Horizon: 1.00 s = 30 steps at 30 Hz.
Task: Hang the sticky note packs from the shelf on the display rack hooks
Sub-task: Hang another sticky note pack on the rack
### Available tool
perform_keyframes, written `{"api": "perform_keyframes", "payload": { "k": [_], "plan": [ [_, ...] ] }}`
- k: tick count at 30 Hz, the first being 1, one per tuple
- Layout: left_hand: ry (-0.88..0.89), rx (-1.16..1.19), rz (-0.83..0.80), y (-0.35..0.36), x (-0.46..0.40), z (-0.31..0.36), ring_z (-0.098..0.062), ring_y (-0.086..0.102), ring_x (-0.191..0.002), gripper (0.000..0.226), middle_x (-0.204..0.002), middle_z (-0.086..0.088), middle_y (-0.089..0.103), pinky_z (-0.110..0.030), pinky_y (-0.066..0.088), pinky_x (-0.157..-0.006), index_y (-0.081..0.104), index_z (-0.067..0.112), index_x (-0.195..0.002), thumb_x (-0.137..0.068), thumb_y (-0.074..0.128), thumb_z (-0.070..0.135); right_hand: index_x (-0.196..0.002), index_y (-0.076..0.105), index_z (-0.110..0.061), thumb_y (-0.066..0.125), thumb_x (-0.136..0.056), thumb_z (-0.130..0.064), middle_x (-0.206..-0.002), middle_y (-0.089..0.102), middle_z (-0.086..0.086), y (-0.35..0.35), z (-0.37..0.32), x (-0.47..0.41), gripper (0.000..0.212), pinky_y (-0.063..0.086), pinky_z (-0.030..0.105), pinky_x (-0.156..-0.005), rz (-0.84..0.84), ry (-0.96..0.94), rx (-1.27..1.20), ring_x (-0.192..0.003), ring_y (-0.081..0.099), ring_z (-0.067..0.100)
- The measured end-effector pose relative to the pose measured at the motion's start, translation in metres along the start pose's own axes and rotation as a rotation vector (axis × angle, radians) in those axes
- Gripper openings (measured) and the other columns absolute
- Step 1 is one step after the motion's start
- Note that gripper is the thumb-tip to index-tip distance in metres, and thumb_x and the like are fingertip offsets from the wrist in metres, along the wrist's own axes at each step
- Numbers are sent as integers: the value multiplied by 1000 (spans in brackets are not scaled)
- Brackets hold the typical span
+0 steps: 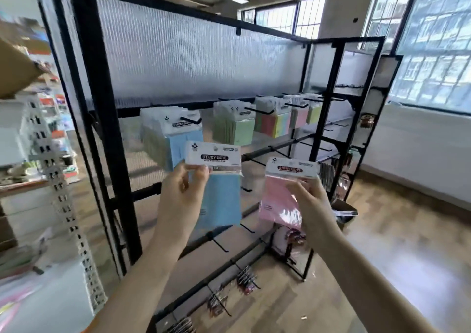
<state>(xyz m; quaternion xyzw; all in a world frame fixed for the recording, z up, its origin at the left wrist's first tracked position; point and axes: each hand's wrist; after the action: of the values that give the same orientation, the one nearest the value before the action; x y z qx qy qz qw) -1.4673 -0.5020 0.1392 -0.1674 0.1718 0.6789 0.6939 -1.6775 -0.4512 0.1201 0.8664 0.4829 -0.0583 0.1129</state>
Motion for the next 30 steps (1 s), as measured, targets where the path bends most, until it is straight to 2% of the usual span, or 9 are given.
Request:
{"api": "perform_keyframes", "payload": {
  "k": [3,5,8,11,15,19,24,28,30],
  "plan": [
    [20,-19,32,6,-16,-3,-13,51,-62,15,-69,1,62,-28,39,-53,64,47,-78,-89,58,40,-93,57,-36,57,-91,-8,-77,68,-11,18,-7,-23,28,50,28,-57,-151,-101,97,-68,62,10],
    [41,-46,46,9,-24,-3,-12,49,-61,13,-71,-7,61,-22,37,-51,65,44,-78,-88,59,40,-89,65,-38,57,-91,-9,-79,68,-6,34,-11,-34,30,46,30,-63,-262,-168,157,-70,58,14],
    [56,-110,63,12,-33,-5,-5,50,-56,19,-65,1,62,-12,35,-47,65,39,-74,-91,60,31,-82,66,-25,62,-92,-22,-67,64,-9,55,-15,-48,12,39,19,-57,-375,-229,169,-61,51,6],
    [68,-158,114,16,-39,-4,3,54,-55,19,-64,17,65,-7,37,-50,64,30,-72,-90,61,27,-69,60,-24,62,-92,-25,-43,48,-21,66,-17,-59,24,25,5,-40,-448,-283,198,-38,37,-3],
    [101,-197,206,23,-44,1,-6,46,-50,28,-55,5,57,-14,33,-47,63,20,-65,-83,62,42,-69,60,-30,63,-91,-20,-50,57,-30,74,-19,-79,25,34,1,-46,-580,-285,171,-47,52,-15],
    [65,-273,358,31,-50,9,-5,29,-39,46,-40,11,33,-15,20,-39,41,20,-51,-86,64,40,-76,68,-25,66,-89,-25,-62,68,-22,85,-26,-97,14,40,9,-47,-677,-247,149,-53,60,-8],
    [65,-305,469,34,-62,15,-4,28,-35,52,-37,12,29,-13,21,-38,41,24,-43,-89,60,40,-90,73,-12,66,-88,-32,-80,75,-2,100,-34,-116,22,48,26,-60,-716,-276,165,-71,68,12],
    [75,-328,543,33,-70,12,-4,24,-36,53,-37,12,25,-12,19,-38,30,22,-50,-89,61,41,-82,72,-10,62,-89,-36,-75,71,12,112,-29,-124,28,34,27,-57,-734,-318,189,-59,50,12],
    [94,-343,553,33,-73,10,-4,23,-36,53,-36,13,24,-12,17,-38,30,23,-50,-88,61,41,-79,69,-5,62,-90,-35,-65,62,8,116,-26,-127,32,31,27,-55,-736,-328,166,-57,44,9]
  ]
}}
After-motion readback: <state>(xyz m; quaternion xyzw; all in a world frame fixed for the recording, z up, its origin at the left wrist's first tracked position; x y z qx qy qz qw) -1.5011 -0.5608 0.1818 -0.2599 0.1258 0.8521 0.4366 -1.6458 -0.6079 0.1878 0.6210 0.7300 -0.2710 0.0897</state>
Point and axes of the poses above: each hand's wrist, its own x-axis away from the middle knuckle, its own y-axis out of the palm, z = x × y
